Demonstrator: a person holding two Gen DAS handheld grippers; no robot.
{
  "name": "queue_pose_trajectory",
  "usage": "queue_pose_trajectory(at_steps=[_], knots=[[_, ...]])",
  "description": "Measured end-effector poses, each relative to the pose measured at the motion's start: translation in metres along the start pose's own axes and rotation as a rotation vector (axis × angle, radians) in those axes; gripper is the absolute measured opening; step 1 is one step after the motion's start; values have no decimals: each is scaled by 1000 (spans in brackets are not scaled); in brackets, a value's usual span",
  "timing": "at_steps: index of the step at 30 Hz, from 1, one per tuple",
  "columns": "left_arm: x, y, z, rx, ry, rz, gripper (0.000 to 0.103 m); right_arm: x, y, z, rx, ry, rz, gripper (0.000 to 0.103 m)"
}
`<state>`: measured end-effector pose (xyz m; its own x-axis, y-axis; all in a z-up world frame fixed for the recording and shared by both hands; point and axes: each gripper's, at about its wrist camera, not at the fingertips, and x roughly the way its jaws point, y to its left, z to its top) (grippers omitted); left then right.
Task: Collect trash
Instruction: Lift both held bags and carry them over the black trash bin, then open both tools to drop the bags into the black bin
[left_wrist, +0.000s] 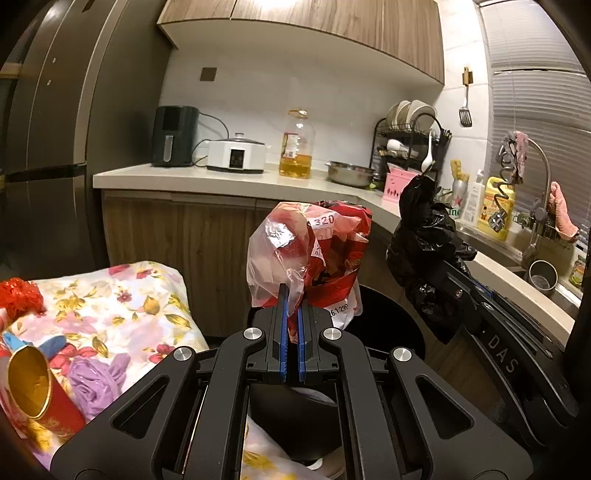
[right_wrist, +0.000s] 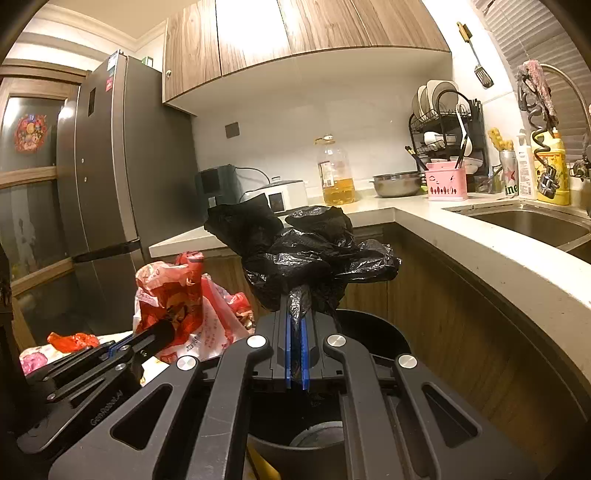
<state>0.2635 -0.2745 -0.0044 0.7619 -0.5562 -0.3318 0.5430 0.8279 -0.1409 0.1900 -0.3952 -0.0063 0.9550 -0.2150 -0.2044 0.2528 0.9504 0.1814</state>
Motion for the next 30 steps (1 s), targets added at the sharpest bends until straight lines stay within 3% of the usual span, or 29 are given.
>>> queue_pose_trajectory(at_steps=[12,17,20,25,30], knots=[[28,-4,-5,6,51,-32,4,14,-6,-2,7,28,25,5],[34,-4,-7,3,65,-44,5,16,-8,-1,9,30,27,14],[38,-2,-7,0,72,-43,5,17,-10,-1,18,32,25,25],[41,0,-11,-4,88,-42,18,14,-15,-1,29,33,8,31],[35,3,-12,-13,74,-7,49,9,-15,-3,28,33,-2,48]])
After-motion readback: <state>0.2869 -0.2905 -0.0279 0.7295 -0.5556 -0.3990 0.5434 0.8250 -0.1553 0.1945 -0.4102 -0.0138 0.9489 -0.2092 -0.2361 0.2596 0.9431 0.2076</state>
